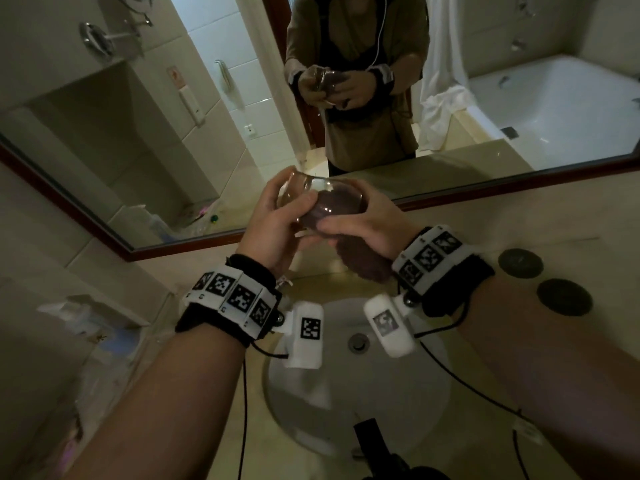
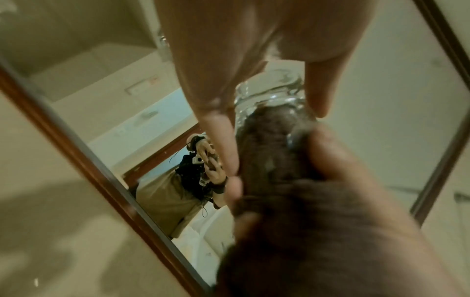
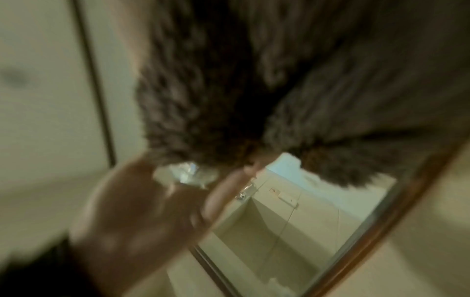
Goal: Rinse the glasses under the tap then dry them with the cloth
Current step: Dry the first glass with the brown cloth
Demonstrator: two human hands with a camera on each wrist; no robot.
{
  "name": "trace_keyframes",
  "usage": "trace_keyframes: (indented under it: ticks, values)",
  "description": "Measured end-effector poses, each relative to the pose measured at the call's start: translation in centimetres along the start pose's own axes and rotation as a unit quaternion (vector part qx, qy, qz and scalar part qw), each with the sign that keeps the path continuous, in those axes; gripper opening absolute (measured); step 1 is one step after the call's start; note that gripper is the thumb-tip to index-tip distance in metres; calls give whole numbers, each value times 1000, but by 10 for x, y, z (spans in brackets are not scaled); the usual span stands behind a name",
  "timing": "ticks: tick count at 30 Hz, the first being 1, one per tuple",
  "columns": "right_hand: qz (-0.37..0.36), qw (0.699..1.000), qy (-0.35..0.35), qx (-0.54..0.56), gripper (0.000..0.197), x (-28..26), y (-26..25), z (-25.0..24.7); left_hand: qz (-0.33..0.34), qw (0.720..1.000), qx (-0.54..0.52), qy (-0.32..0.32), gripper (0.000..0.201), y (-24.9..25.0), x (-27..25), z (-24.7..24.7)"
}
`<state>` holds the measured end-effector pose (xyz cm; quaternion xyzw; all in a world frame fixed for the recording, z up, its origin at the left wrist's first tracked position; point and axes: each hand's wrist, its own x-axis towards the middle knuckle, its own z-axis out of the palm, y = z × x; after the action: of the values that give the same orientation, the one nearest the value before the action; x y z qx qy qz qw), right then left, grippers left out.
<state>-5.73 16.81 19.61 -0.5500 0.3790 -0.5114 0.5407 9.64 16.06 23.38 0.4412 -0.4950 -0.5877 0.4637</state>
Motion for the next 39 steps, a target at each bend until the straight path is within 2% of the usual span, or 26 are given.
trace_keyframes:
  ticks: [2, 4, 5, 7, 9, 11, 12, 13, 14, 15, 17, 20, 23, 25, 26, 28, 30, 32, 35, 39]
  values:
    - [-73, 988, 78, -114, 78, -1, 4, 1, -21, 1000, -23, 3, 43, 1, 2, 11]
    - [-115, 971, 98, -183, 87, -2, 6, 2, -20, 1000, -17, 14, 46, 1, 5, 19]
    - [-122, 968, 97, -197, 90, -1, 6, 1, -11, 1000, -15, 21, 44, 2, 6, 22]
    - [-92, 976, 93, -173, 89, 4, 5, -4, 7, 999, -19, 27, 43, 3, 9, 25]
    - [-29, 998, 37, -49, 72, 5, -3, -14, 27, 999, -5, 21, 47, 2, 10, 23]
    - [4, 995, -69, 72, 37, 6, -10, -26, 30, 999, 12, 14, 55, 1, 11, 21]
    - [6, 993, -78, 83, 28, 5, -12, -29, 26, 1000, 4, 8, 57, 0, 11, 21]
    - [1, 997, -53, 51, 33, 4, -13, -28, 22, 1000, -13, 3, 57, -1, 12, 22]
    - [-19, 1000, -2, -11, 47, 5, -11, -25, 19, 999, -31, -3, 59, -1, 13, 24]
    - [-48, 994, 53, -80, 64, 6, -8, -21, 15, 999, -46, -6, 60, -2, 13, 27]
    - [-105, 975, 94, -171, 83, 5, -1, -12, 12, 998, -60, -1, 61, -1, 14, 33]
    - [-120, 976, 83, -162, 87, 6, 7, -10, 23, 998, -55, 3, 61, -2, 16, 32]
    - [-11, 999, 30, -29, 80, 12, 6, -20, 26, 998, -49, -17, 69, -3, 16, 26]
    - [36, 998, -12, 42, 84, 15, 6, -27, 23, 998, -50, -21, 76, -4, 16, 25]
    - [32, 999, -11, 41, 82, 16, 5, -29, 18, 998, -53, -21, 75, -4, 16, 26]
    - [-10, 999, 33, -11, 77, 12, 2, -23, 9, 998, -56, -4, 62, -5, 16, 30]
    - [-67, 990, 79, -93, 82, 10, 4, -17, -10, 998, -67, -4, 40, -6, 15, 38]
    - [-91, 984, 77, -129, 88, 9, 10, -13, -24, 997, -67, -7, 33, -9, 15, 43]
    - [-69, 992, 49, -95, 89, 10, 14, -19, -24, 998, -56, 12, 43, -13, 19, 39]
    - [10, 1000, -27, 9, 95, 16, 16, -32, 4, 999, -30, 23, 63, -17, 23, 32]
